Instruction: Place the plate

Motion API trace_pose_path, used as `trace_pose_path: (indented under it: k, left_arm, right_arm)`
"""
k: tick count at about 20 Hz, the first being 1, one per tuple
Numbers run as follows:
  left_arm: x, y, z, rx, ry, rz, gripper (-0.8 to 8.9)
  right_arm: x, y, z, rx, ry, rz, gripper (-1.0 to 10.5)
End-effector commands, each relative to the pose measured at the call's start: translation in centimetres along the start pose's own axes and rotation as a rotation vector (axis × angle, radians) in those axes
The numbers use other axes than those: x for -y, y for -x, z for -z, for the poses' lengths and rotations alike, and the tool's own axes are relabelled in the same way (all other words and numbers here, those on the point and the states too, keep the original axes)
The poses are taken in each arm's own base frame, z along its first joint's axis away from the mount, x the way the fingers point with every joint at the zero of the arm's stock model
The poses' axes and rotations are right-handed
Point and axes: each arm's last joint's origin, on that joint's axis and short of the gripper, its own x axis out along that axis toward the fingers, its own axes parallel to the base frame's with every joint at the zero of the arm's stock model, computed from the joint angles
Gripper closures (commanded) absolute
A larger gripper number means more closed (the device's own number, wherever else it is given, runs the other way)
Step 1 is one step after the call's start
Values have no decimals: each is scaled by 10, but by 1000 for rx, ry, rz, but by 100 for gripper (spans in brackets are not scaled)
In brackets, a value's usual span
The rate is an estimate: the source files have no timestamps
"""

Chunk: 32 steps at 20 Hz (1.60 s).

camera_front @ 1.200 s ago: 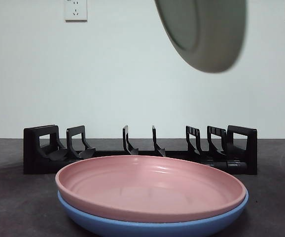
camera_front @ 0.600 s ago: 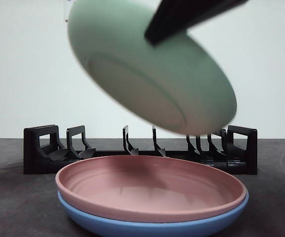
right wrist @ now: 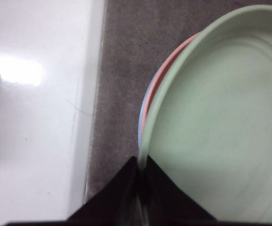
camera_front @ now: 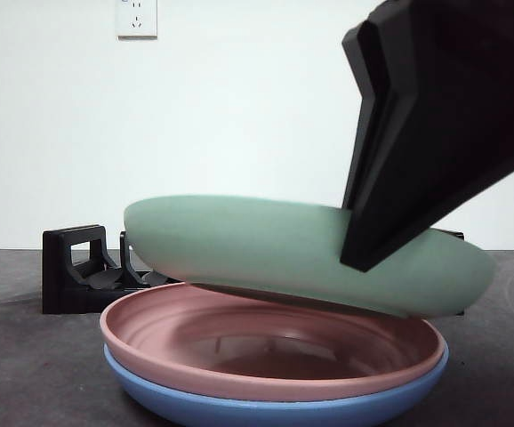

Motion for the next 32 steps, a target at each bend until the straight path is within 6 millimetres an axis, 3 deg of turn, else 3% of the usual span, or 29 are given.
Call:
trace_pose_path:
  k: [1,11,15,19,23,27,32]
  left_arm:
    - [1,2,-4,19,-4,3,469]
    - [1,2,-4,18,-30,2,469]
    - [1,2,-4,18,-30,2,469]
    - [1,2,-4,18,-30,2,469]
    - [1,2,-4,18,-30,2,469]
    - [1,2,-4,19,-30,2,469]
    - [1,2,-4,18,-29,3,469]
  right_arm:
    - [-1,-5,-5,-9,68,-9,934]
    - [-2,-29,-5,-109,92,-40,934]
    - [-1,-30,-7,-86,90,-28,923]
    - [-1,-30,-7,-87,66,-27,803]
    - [4,-22,-16,-57,-35,-2,795]
    - [26,4,-24,25,-211,139,794]
    - [84,32,27,70,-554,344,793]
